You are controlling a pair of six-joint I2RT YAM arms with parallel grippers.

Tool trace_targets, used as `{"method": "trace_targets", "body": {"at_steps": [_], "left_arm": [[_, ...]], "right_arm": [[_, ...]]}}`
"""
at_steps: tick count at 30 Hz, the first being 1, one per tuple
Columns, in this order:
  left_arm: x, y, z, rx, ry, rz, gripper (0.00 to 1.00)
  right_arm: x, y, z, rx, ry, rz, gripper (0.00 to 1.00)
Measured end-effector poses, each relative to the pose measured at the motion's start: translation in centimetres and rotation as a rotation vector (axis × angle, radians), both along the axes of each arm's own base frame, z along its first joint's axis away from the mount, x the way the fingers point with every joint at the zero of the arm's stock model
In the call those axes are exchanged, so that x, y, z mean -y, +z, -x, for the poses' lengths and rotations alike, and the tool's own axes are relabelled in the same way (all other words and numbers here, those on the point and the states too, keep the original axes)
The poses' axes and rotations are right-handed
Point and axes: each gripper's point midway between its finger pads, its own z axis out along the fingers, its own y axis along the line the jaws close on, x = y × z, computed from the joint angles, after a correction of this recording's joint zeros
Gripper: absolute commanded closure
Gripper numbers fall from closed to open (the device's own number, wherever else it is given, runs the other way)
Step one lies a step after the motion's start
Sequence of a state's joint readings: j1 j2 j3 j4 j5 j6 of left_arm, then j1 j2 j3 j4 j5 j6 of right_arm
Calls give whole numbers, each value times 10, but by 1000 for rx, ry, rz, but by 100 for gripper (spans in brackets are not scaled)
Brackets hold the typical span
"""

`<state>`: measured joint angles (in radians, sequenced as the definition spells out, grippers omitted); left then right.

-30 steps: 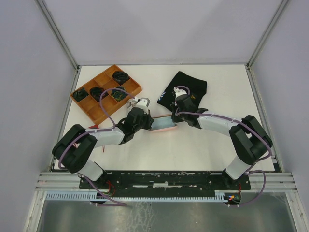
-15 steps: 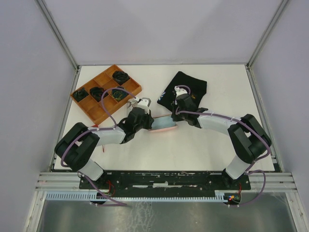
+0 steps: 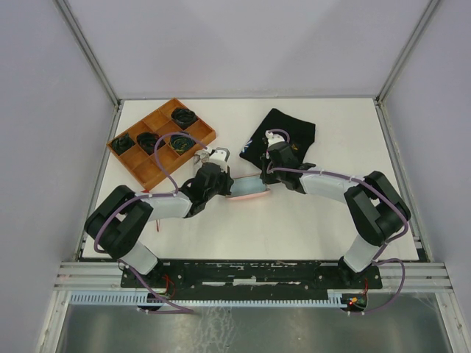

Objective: Organize the sunglasses
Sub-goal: Place the glasses cleaning cloth in the sunglasses case.

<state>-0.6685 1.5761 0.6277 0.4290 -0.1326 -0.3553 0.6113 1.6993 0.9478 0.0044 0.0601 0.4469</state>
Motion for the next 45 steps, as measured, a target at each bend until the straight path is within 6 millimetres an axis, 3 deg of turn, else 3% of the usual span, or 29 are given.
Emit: {"method": "trace_targets", "body": {"at_steps": [15,29,45], "left_arm": [[-1,0,-1,3,7,-5,93],[-3,1,-5,5,23,-13,79],[-10,-5,-6,-8,50,-41,60]], "right_arm": [[-1,0,-2,-1,1,-6,98],[-2,-1,-4,-6,-3,-13,76],[-1,0,-5,-6,-11,-15,61]]}}
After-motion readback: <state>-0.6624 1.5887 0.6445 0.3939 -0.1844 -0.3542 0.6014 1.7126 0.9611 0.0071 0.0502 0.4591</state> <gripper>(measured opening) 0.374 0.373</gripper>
